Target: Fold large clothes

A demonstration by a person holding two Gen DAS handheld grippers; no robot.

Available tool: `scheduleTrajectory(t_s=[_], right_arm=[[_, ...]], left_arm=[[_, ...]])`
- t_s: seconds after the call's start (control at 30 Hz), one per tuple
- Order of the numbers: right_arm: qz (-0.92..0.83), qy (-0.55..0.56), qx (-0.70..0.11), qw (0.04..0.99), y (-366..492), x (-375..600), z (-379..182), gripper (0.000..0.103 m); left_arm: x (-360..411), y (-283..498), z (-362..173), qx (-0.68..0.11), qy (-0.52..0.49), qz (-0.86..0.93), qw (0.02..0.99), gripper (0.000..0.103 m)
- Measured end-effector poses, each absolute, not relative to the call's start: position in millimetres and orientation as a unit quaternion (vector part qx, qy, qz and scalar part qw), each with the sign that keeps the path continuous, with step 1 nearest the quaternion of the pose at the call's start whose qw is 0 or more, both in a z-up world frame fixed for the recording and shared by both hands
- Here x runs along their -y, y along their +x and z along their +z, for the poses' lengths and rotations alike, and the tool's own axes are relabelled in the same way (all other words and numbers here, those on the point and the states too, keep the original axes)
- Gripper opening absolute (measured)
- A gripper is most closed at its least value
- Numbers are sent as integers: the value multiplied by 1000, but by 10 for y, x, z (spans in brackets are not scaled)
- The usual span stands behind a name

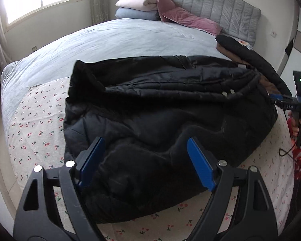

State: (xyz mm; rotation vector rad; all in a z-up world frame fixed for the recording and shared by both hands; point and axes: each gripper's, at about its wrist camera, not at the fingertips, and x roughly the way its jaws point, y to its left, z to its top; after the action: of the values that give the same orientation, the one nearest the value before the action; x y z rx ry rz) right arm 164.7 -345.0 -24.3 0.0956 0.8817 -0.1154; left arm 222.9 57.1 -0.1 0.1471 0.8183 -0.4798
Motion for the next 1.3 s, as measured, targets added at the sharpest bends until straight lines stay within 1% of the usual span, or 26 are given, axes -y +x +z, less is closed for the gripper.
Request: scheduleTrajectory(t_s=[0.13, 0.4, 0.5, 0.7, 0.87, 0.93, 1.03, 1.13, 1.3], right_arm=[[-59, 4, -434, 899, 1830, 3227, -308, 71], [-54, -11, -448, 893, 2368, 3093, -240, 71], [-47, -1, -449, 892, 2602, 3086, -214, 71], [-65, 34, -428, 901, 3008, 3248, -169, 71], [-138, 46, -412, 900, 3198, 3621, -193, 71], [-188, 57, -413, 889, 3205, 3881, -232, 71], [-208, 109, -409, 882, 3036, 4215, -254, 71], [-186, 152, -399, 885, 2782, 4372, -254, 71], [-140, 172, -382, 897, 2307, 4555, -210, 72]], left_arm=[[-282, 2324, -191, -420, 103, -249, 866, 84], [43, 2813, -178, -430, 78, -262, 860, 84], [116, 3062, -147, -434, 66, -256, 862, 84], [92, 3563, -84, -430, 25, -205, 879, 84], [-169, 3915, -70, -417, -15, -123, 900, 84], [-359, 4038, -108, -416, -28, -85, 905, 84], [-673, 4052, -130, -412, -64, -43, 908, 84], [-890, 3896, -109, -404, -108, -61, 907, 84], [-1094, 3541, -119, -410, -102, -84, 903, 84]])
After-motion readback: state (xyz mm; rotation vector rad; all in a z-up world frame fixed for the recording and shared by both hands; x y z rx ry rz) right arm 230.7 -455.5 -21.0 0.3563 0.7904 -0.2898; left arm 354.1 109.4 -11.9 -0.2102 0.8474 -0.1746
